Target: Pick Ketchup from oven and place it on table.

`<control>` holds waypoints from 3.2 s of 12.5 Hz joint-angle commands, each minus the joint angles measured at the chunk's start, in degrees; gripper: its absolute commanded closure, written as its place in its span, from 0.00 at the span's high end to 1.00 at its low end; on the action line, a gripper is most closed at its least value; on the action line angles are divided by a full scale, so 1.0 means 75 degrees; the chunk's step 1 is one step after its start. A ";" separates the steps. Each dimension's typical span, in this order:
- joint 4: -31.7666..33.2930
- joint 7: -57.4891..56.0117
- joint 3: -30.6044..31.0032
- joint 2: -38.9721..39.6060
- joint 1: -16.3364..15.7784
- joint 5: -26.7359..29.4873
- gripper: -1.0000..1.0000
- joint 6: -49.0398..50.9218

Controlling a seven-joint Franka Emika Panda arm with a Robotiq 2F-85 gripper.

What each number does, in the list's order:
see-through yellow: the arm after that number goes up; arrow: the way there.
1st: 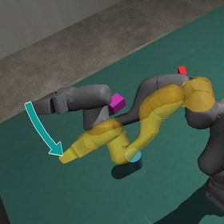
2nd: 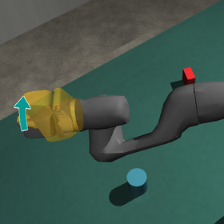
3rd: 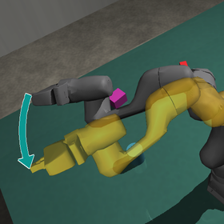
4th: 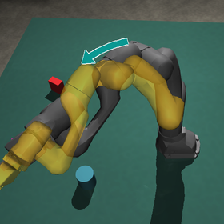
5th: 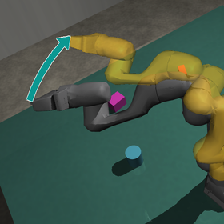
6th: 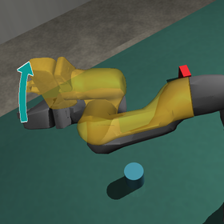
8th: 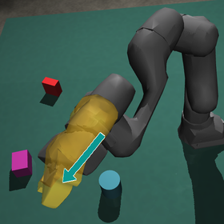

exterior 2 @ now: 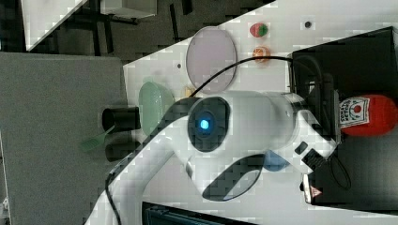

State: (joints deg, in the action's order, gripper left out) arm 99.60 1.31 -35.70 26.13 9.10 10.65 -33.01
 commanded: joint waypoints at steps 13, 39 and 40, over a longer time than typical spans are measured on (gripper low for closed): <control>-0.1032 -0.0895 0.1764 -0.2204 -0.2628 -0.0422 0.62 0.3568; 0.3594 0.1446 0.2629 -0.1245 -0.3128 -0.0832 1.00 -0.2084; 0.3408 0.1445 0.2600 -0.1605 -0.3128 -0.0836 1.00 -0.1888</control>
State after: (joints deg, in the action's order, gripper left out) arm 129.14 10.09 -14.95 19.86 -13.75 3.00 -46.66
